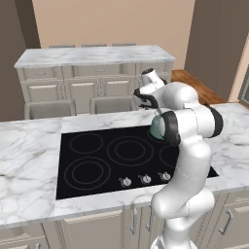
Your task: The kettle is done boiling. Turn off the stove, then wait for 300 timesteps before moving the kettle to the dining table.
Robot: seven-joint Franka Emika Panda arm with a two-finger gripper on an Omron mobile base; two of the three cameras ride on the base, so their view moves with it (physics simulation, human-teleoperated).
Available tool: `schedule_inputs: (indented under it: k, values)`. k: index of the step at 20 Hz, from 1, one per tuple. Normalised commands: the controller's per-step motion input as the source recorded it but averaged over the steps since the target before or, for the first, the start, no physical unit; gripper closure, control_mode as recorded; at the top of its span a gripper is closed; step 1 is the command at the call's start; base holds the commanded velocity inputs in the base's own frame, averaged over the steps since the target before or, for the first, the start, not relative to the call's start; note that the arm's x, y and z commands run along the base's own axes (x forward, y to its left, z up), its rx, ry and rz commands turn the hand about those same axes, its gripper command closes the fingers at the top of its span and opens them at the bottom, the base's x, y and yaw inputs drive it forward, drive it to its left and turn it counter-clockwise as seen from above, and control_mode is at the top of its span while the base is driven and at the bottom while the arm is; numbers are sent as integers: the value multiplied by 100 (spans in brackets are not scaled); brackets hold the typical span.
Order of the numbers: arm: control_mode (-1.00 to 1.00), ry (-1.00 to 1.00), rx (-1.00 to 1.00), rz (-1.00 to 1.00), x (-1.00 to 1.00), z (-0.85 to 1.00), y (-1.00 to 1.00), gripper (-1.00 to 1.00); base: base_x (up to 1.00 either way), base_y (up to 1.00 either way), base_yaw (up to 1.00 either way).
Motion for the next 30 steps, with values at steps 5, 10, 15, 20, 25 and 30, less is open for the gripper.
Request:
schedule_inputs:
  k: [5, 10, 15, 20, 25, 30]
  values:
    - [-100, 0, 0, -3, -26, 36, 0, 100, 0, 0, 0]
    - [-100, -1, 0, -5, -41, 29, 0, 100, 0, 0, 0]
    - [-100, -1, 0, -6, -53, 32, 0, 100, 0, 0, 0]
    - [-100, 0, 0, -6, -52, 37, 0, 100, 0, 0, 0]
    - [-100, 0, -1, -5, -62, 25, 0, 100, 0, 0, 0]
    - [-100, -3, -9, -1, -57, 16, 0, 100, 0, 0, 0]
